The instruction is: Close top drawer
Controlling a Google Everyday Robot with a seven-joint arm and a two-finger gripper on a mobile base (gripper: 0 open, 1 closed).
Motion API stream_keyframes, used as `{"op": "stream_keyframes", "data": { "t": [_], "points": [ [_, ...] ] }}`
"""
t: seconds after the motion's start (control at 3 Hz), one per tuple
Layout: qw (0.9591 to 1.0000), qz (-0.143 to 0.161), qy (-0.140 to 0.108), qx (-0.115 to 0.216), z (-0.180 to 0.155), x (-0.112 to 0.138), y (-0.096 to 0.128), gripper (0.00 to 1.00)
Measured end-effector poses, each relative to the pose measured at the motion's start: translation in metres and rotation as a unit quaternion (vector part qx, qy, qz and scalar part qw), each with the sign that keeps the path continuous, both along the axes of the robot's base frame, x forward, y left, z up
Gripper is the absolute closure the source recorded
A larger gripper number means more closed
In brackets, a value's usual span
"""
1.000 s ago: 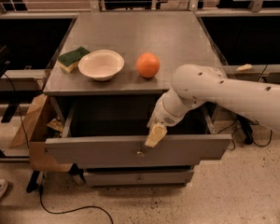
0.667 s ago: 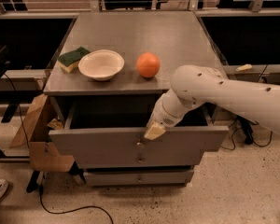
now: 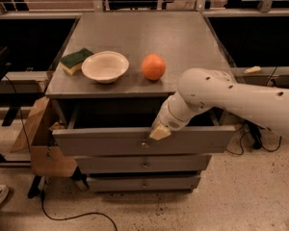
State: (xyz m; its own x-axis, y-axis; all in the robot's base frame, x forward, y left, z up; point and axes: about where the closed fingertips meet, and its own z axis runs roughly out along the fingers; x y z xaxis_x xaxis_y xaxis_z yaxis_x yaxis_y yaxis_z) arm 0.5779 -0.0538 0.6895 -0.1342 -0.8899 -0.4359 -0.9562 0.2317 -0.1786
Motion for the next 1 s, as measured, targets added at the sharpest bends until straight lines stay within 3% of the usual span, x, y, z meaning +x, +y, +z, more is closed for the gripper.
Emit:
{"op": "stream_keyframes", "data": {
  "t": [0.33,0.67,1.0],
  "points": [
    [0.9999,-0.009,-0.006,0.006,0.002,0.0,-0.001,0.5],
    [0.9999,-0.011,-0.008,0.008,0.002,0.0,-0.002,0.27],
    [0.999,-0.026,-0.026,0.025,0.016,-0.003,-0.005,0.04]
  ]
}}
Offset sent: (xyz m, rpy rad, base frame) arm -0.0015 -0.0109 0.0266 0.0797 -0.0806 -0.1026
